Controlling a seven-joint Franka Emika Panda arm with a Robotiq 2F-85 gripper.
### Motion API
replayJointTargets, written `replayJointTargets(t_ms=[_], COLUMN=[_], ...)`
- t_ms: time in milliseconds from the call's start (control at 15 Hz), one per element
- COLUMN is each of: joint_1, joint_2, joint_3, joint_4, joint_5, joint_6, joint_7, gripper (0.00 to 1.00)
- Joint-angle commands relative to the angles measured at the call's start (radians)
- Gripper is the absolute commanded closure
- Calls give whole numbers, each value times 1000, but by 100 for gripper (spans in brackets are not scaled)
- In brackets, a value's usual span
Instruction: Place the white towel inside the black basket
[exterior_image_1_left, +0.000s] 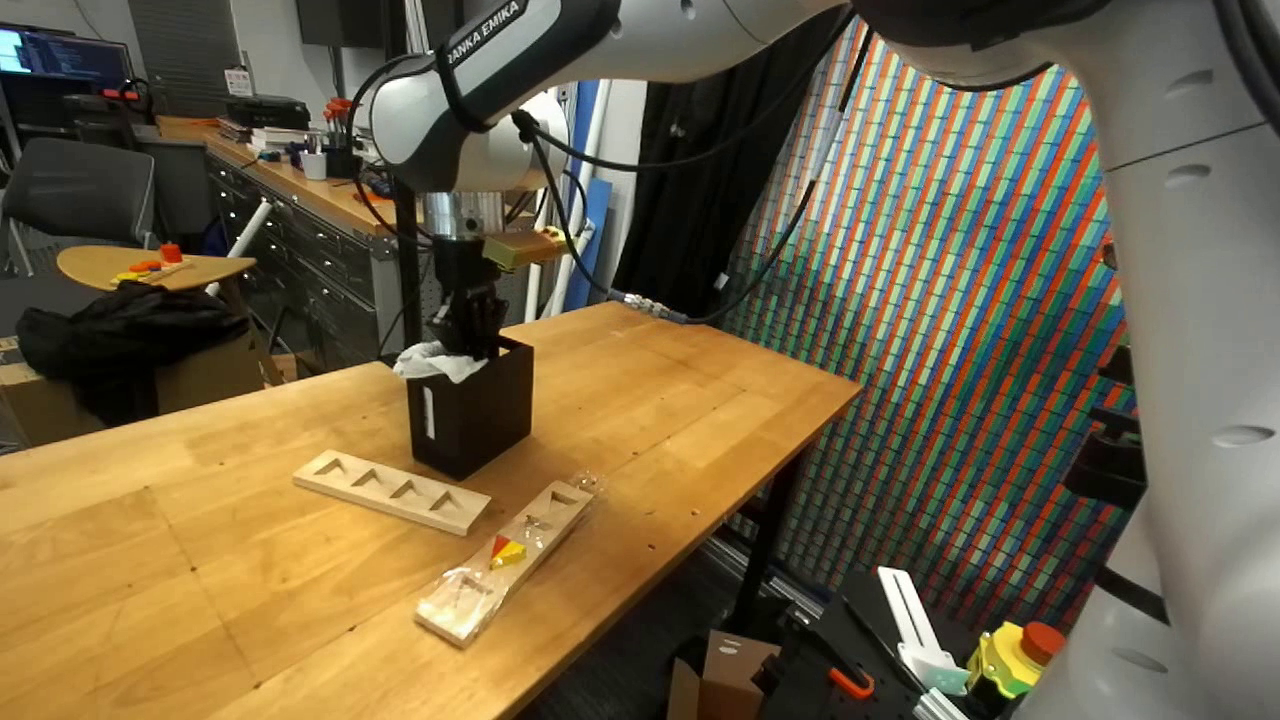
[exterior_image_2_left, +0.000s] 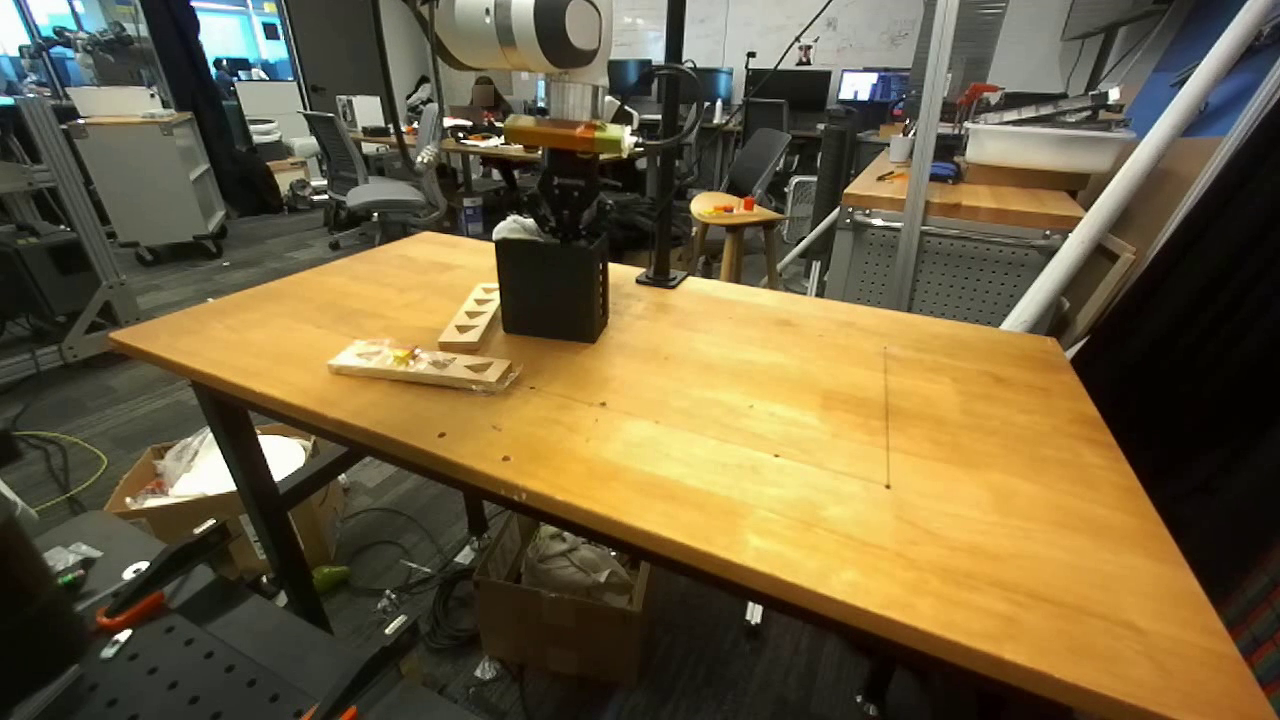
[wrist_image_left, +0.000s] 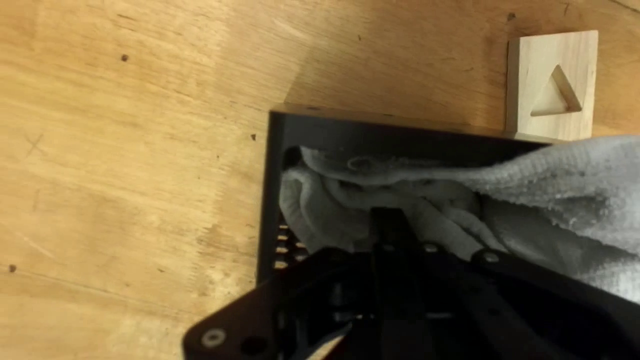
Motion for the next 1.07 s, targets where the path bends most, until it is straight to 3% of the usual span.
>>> replayJointTargets(t_ms=[0,600,1000], joint_1=[16,89,174], joint_2=[-68,-120,-192], joint_3=[-11,6,1], joint_4=[-23,-69,-121], joint_5=[-38,-64,-169], joint_6=[-12,5,-21], joint_7=[9,111,260], gripper=[100,100,100])
